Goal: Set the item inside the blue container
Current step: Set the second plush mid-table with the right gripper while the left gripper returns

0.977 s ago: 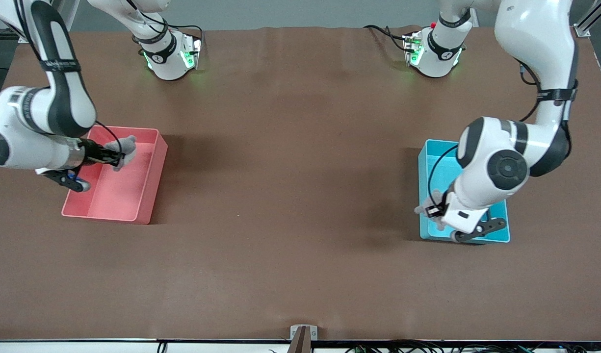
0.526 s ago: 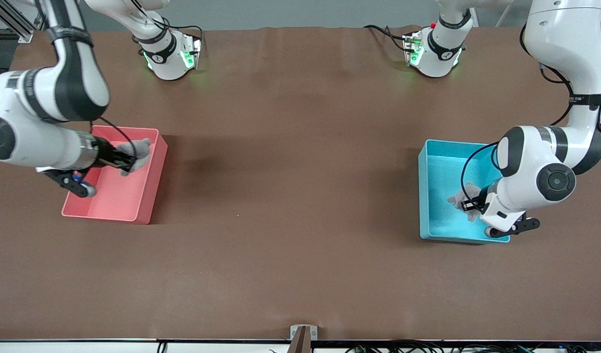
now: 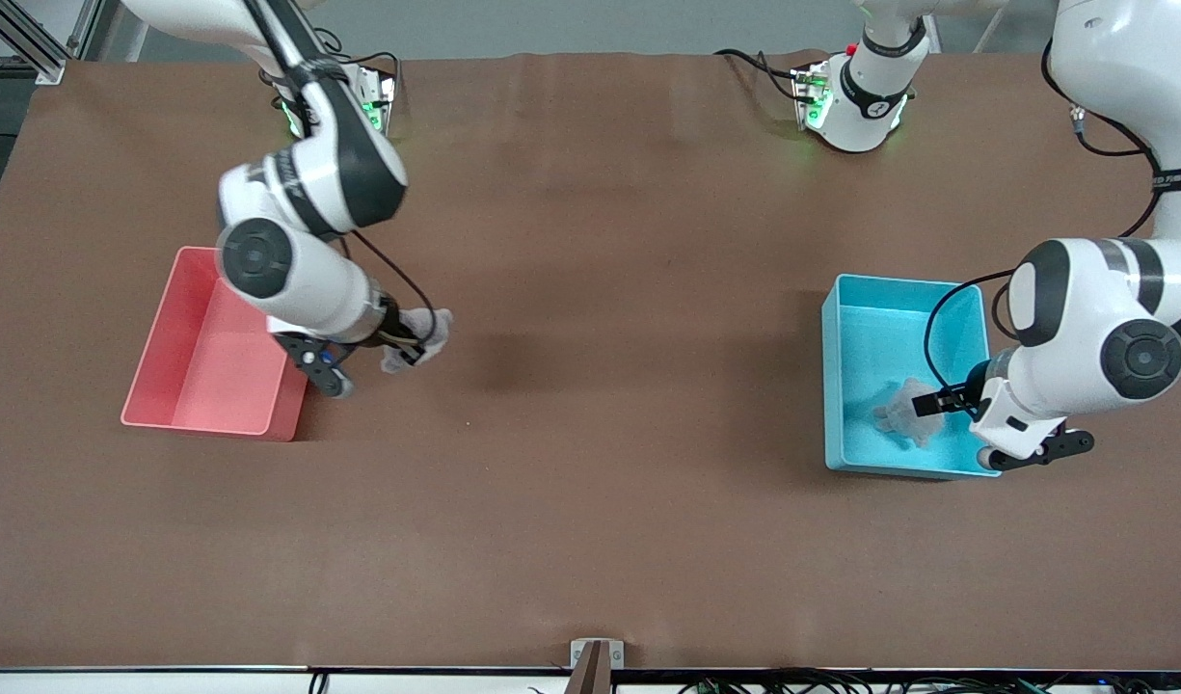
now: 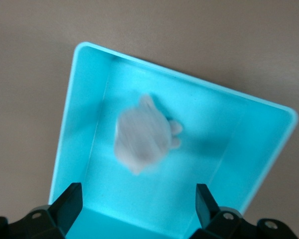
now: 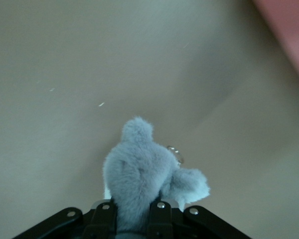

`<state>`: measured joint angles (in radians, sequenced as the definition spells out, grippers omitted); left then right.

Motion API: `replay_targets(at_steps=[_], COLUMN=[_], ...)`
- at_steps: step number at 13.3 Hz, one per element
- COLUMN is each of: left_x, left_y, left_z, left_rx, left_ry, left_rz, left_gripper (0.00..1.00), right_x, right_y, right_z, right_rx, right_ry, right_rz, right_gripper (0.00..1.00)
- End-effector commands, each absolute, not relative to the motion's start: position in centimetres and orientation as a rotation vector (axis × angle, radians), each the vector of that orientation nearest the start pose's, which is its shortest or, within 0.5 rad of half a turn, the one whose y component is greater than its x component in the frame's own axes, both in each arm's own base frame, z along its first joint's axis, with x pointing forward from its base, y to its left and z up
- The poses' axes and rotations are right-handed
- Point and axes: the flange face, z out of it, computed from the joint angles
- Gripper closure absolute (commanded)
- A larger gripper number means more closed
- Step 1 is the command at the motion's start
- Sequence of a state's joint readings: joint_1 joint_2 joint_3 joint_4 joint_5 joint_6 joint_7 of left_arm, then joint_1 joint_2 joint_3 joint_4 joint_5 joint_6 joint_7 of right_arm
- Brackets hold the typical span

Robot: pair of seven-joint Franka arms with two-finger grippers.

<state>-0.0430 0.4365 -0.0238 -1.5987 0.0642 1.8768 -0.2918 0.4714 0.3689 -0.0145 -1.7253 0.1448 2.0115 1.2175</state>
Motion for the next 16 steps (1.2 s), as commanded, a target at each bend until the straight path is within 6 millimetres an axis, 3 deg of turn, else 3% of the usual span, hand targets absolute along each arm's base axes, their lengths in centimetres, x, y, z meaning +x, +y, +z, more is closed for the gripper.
replay_targets(at_steps=[1, 3, 6, 7, 10, 12, 13, 14, 16], left_x=[65.6, 64.5, 63.3, 62.7, 60.6, 59.9, 59.4, 59.1, 59.0], left_y=[-7.4, -11.8, -18.5, -21.0, -28.3, -31.7, -33.6, -35.0, -36.7], left_z=[39.2, 38.8, 37.6, 37.4, 34.9, 33.0, 31.8, 30.9, 29.3], left_rx=[-3.059, -3.064, -3.086, -3.089, -3.068, -3.070, -3.074, -3.080, -3.086], left_ry=[-0.243, -0.284, -0.221, -0.201, -0.352, -0.472, -0.509, -0.572, -0.706], left_rz=[0.247, 0.281, 0.306, 0.298, 0.271, 0.233, 0.222, 0.198, 0.160], left_gripper=[0.00, 0.00, 0.00, 0.00, 0.00, 0.00, 0.00, 0.00, 0.00], right_x=[58.9, 59.2, 58.1, 57.6, 56.5, 56.2, 56.4, 56.4, 57.2], right_y=[36.7, 40.6, 44.0, 44.5, 45.9, 46.3, 46.1, 46.0, 45.4], right_z=[32.4, 29.7, 26.3, 25.3, 22.9, 22.0, 21.9, 21.9, 22.9], right_rx=[-2.796, -2.743, -2.697, -2.711, -2.725, -2.709, -2.711, -2.713, -2.722], right_ry=[1.389, 1.457, 1.476, 1.486, 1.504, 1.517, 1.517, 1.514, 1.495], right_rz=[0.203, 0.158, 0.076, 0.057, 0.006, -0.002, -0.001, -0.003, -0.031], right_gripper=[0.97, 0.97, 0.97, 0.97, 0.97, 0.92, 0.55, 0.01, 0.00])
